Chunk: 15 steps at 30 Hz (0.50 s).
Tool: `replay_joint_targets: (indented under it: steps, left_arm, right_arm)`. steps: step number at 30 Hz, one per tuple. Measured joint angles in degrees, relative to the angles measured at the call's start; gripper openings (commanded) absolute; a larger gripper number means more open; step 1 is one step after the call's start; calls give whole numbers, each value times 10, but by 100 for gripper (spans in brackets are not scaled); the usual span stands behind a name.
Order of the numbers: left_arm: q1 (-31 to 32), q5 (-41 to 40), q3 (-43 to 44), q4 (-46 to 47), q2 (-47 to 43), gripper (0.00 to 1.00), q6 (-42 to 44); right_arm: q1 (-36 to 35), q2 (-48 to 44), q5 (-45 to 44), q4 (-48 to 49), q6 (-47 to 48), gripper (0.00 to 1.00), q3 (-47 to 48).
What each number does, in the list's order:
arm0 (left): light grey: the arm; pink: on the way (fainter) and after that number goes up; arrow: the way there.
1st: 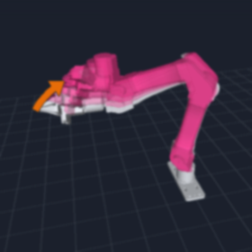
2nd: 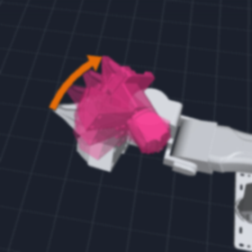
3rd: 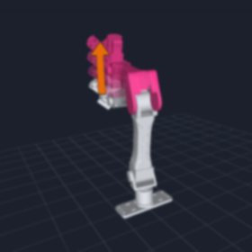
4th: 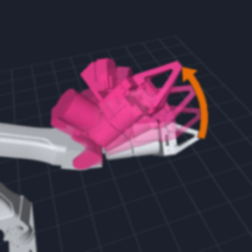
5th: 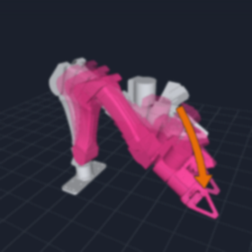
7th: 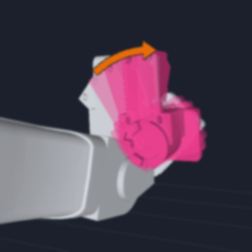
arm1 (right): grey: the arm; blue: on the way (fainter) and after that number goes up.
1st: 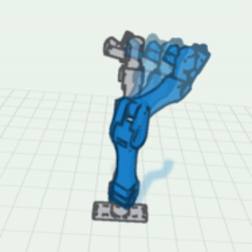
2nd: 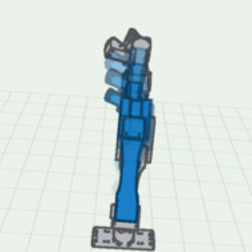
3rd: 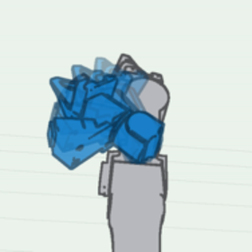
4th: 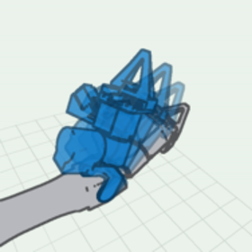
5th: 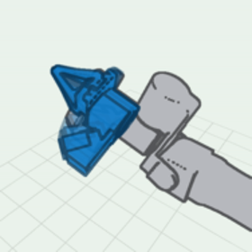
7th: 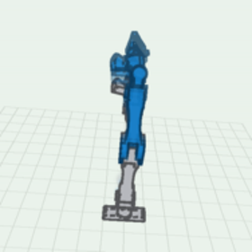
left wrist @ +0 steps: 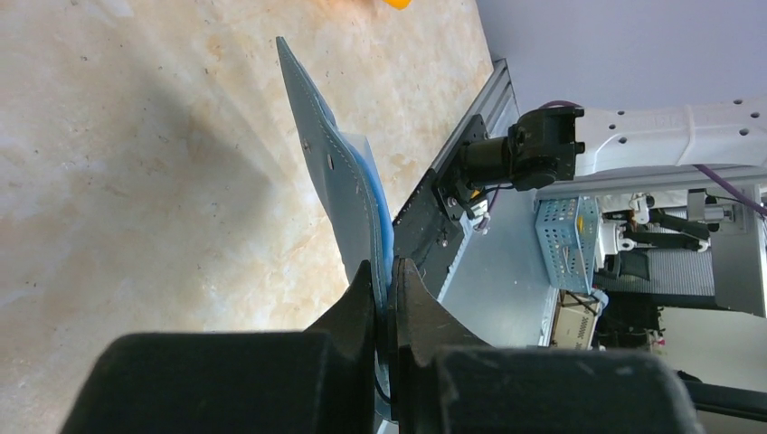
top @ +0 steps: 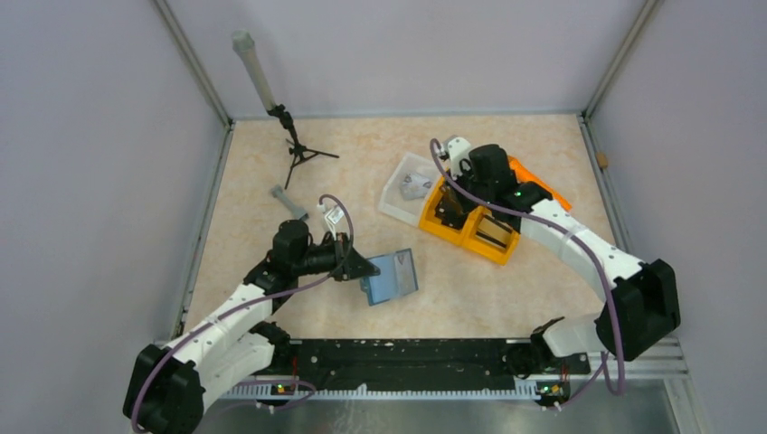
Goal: Take the credit cards out of the card holder
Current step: Place the credit card in the storage box.
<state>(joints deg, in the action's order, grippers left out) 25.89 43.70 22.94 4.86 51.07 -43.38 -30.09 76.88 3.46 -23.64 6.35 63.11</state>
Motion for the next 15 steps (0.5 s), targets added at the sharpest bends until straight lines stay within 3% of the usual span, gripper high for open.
replay_joint_targets:
  steps: [8, 15]
  left_arm:
    - [-1, -10, 0, -22, -10, 0, 1]
    - [-1, -12, 0, -26, -10, 0, 1]
  right_arm:
    - [-31, 100, -110, 5, 153, 0, 66]
    - [-38, 157, -191, -2, 228, 0, 91]
